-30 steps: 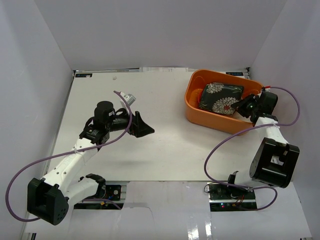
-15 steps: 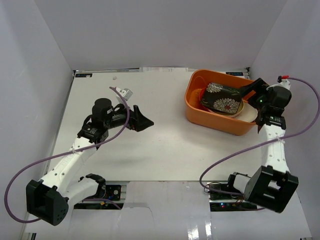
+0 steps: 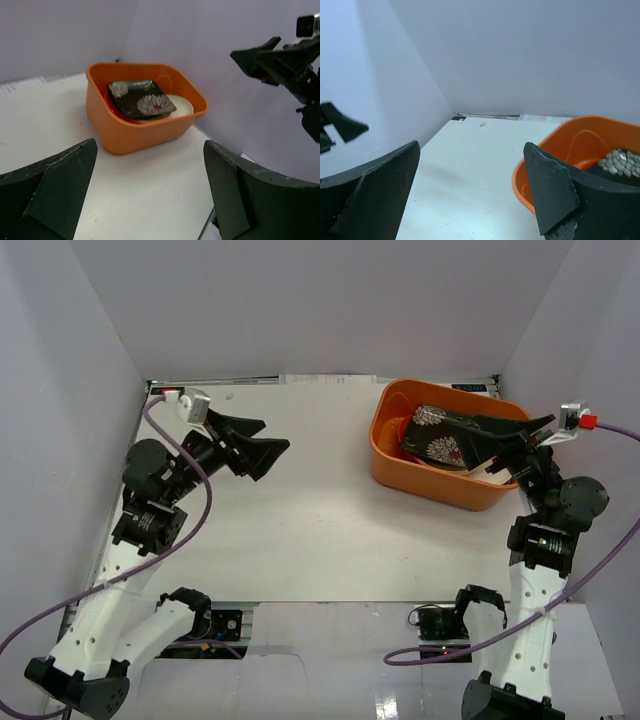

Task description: Place the plates into the plastic bin on the countertop

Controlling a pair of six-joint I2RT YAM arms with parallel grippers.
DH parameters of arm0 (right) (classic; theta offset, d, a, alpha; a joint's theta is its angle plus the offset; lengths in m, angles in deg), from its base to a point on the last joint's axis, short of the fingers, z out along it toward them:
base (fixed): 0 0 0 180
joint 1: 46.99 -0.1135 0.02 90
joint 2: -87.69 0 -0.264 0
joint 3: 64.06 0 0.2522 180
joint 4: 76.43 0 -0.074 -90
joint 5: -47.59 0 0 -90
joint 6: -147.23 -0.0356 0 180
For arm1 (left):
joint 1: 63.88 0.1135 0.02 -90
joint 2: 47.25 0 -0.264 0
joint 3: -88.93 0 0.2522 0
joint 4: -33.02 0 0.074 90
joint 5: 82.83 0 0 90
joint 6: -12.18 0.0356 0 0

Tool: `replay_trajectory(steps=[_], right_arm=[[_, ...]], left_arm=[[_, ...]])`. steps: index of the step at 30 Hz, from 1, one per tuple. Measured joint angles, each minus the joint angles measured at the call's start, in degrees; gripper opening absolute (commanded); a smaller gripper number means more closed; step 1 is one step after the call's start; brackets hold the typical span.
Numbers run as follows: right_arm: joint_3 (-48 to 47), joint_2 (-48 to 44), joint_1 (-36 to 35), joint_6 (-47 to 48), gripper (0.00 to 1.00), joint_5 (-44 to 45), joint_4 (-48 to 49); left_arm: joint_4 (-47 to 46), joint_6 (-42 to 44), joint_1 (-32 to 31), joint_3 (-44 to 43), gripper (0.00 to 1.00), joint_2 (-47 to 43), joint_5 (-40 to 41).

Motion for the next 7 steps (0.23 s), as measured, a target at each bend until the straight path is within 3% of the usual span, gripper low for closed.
replay_trajectory(steps=[7], right_arm=[[-5.8,-5.6,-0.6,-0.2,0.9,-5.4,1.8]], left_arm=[[-2.8,1.2,0.0,-4.3,0.98,-5.7,5.5]])
